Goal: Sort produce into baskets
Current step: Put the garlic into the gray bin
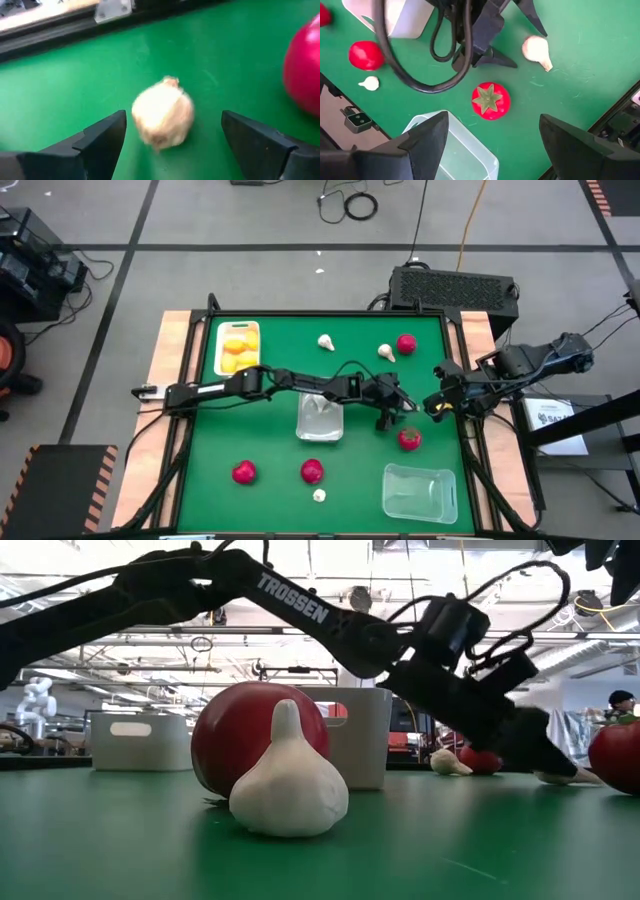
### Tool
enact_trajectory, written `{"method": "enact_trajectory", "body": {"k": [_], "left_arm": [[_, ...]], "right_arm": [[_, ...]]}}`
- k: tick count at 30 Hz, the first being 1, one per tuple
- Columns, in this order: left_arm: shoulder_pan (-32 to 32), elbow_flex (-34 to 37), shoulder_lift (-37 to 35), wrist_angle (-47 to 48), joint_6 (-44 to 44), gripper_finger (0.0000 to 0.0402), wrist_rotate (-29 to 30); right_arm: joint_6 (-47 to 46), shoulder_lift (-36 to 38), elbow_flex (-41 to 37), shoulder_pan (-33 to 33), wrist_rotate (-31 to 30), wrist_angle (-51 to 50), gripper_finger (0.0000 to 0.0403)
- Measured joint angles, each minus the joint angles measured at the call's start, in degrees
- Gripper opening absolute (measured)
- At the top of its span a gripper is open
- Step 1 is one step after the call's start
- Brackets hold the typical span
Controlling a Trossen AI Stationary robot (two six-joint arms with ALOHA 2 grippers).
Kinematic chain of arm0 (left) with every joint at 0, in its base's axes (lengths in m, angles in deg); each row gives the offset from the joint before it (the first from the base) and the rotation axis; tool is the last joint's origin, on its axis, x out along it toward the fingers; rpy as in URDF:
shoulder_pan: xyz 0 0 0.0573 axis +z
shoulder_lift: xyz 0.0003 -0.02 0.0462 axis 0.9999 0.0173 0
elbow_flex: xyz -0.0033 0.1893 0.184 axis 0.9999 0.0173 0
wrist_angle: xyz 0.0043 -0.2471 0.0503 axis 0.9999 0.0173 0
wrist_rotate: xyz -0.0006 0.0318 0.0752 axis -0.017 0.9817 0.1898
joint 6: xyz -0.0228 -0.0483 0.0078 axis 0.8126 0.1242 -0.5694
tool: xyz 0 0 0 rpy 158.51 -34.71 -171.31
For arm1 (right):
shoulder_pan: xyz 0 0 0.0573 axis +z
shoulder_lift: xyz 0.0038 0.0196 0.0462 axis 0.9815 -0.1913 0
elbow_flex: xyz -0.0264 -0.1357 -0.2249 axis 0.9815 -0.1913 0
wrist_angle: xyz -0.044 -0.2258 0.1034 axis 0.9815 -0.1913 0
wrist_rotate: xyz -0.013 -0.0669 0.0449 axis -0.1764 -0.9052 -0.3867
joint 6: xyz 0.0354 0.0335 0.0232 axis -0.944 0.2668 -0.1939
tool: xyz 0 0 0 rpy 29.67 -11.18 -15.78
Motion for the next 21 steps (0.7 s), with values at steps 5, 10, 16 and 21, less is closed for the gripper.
{"method": "enact_trajectory", "body": {"k": [5, 10, 16, 21], "left_arm": [[0.0, 0.04, 0.33, -0.88, 0.11, 0.0333, 0.36], [0.0, 0.04, 0.33, -3.79, 0.11, 0.0333, 0.39], [0.0, 0.04, 0.98, -3.75, 0.22, 0.0333, 1.3], [-0.1, 0.04, 1.88, -3.84, 0.5, 0.0333, 1.25]], "right_arm": [[-0.46, 0.0, 0.0, 0.0, 0.0, 0.07, 0.0302], [-0.46, 0.0, 0.0, 0.0, -0.02, 0.05, 0.0302], [-0.48, 0.0, 0.0, 0.0, -0.02, 0.05, 0.0302], [-0.48, -0.01, 0.0, 0.0, -0.02, 0.05, 0.0302]]}}
